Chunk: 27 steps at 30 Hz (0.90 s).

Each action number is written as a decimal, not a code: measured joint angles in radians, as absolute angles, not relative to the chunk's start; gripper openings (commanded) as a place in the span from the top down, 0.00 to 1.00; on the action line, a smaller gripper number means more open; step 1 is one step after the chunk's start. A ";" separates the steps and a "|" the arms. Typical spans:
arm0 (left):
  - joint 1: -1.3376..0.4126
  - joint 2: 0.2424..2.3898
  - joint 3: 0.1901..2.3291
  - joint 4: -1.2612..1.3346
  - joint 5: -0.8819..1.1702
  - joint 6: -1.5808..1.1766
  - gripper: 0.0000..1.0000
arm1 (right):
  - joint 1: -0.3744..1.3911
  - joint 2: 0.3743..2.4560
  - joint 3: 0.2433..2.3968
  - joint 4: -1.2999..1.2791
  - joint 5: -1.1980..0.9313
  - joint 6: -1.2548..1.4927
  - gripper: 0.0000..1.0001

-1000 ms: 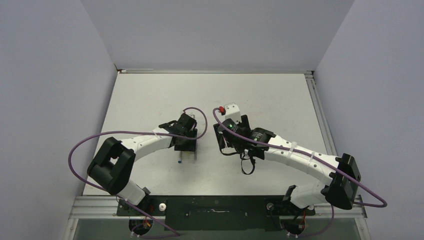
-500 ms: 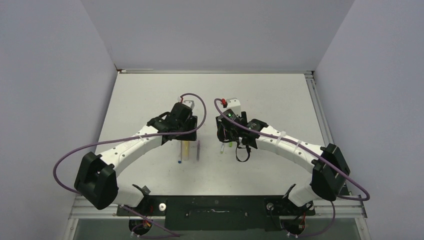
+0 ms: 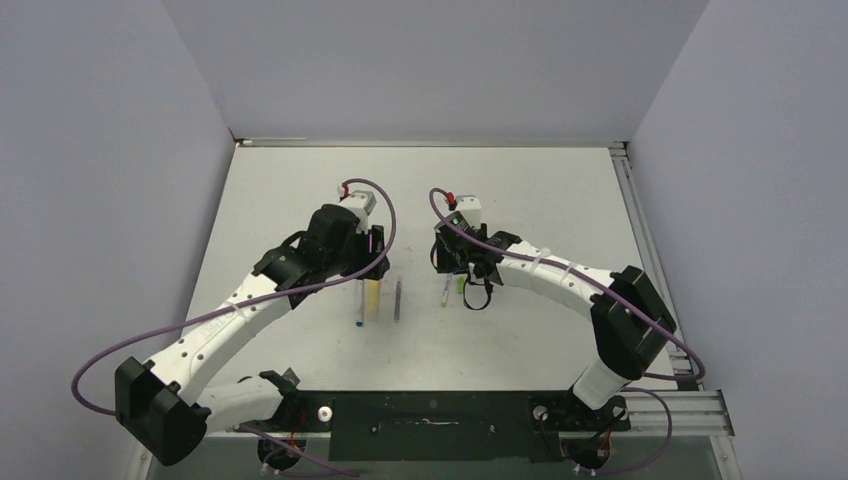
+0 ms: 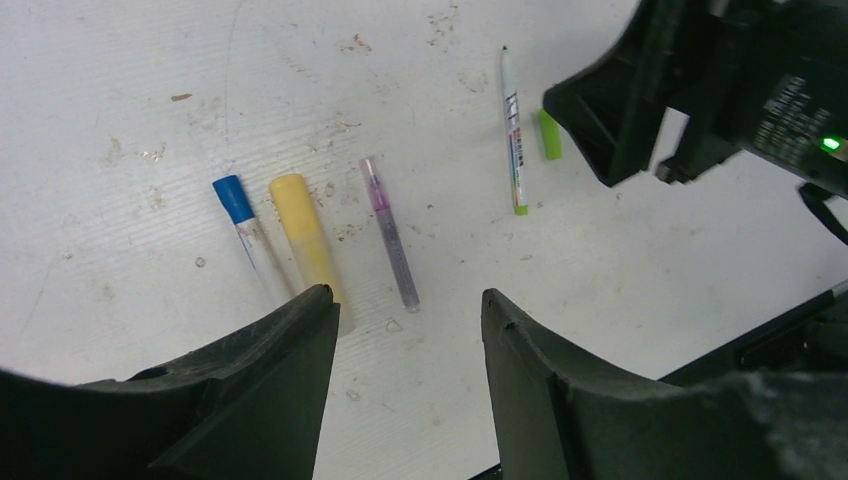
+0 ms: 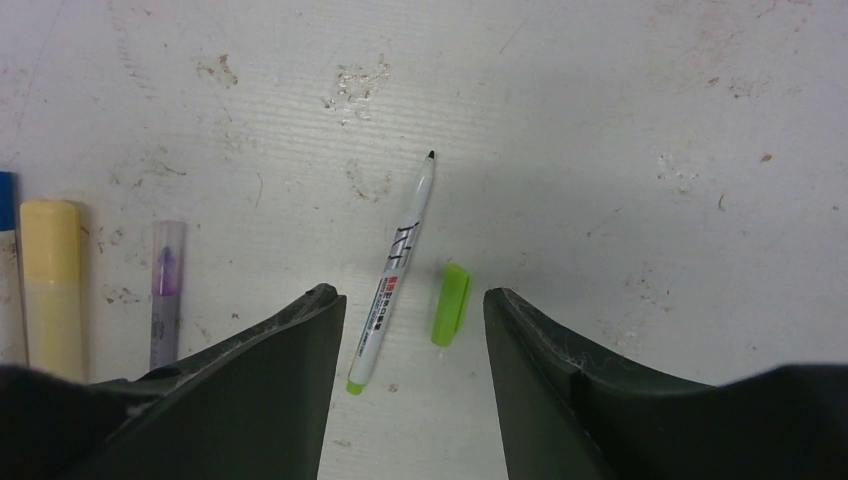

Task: Insert the pens into the pen caps

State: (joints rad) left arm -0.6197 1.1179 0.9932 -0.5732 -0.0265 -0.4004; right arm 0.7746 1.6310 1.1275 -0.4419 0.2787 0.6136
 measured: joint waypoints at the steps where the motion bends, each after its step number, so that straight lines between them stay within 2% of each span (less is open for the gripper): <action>1: -0.620 1.093 0.981 -0.570 -0.012 -0.394 0.47 | 0.770 1.641 1.127 -0.437 0.276 0.617 0.49; 11: -0.613 0.928 0.887 -0.525 0.065 -0.324 0.41 | 0.738 1.771 1.150 -0.392 0.233 0.638 0.52; 19: -0.607 0.794 0.797 -0.455 0.087 -0.296 0.40 | 0.738 1.860 1.194 -0.385 0.215 0.638 0.58; 27: -0.607 0.801 0.773 -0.443 0.089 -0.274 0.40 | 0.738 1.900 1.223 -0.383 0.215 0.638 0.64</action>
State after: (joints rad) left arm -0.6067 0.8005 0.7734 -0.4435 0.0887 -0.2741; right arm 0.7380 1.8999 1.2232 -0.3828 0.2153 0.6384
